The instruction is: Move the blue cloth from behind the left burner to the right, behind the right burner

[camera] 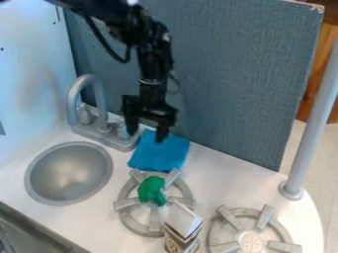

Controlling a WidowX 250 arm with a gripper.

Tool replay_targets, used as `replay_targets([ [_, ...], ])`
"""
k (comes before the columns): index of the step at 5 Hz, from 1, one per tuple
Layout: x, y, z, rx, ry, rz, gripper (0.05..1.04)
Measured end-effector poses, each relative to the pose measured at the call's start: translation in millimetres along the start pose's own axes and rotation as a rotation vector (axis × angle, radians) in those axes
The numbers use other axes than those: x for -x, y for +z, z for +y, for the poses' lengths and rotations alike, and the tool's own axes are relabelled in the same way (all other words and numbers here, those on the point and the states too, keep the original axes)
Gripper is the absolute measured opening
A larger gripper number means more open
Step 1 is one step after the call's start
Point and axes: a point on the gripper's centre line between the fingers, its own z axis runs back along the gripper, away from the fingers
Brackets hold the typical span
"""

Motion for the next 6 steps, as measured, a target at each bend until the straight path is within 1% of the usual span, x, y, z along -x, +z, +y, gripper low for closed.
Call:
replay_targets([
  [1, -22, -20, -14, 0.042, -0.001, -0.077, 1.003],
  [2, -39, -20, 1, 0.065, -0.024, -0.186, 1.003],
  [3, -52, -18, 21, 0.057, -0.06, -0.28, 1.003],
  [4, -55, -29, 31, 0.061, -0.1, -0.313, 1.003],
  [5, -53, -52, 41, 0.062, -0.101, -0.281, 1.003],
  [6, -55, -61, 42, 0.042, -0.1, -0.243, 1.003],
])
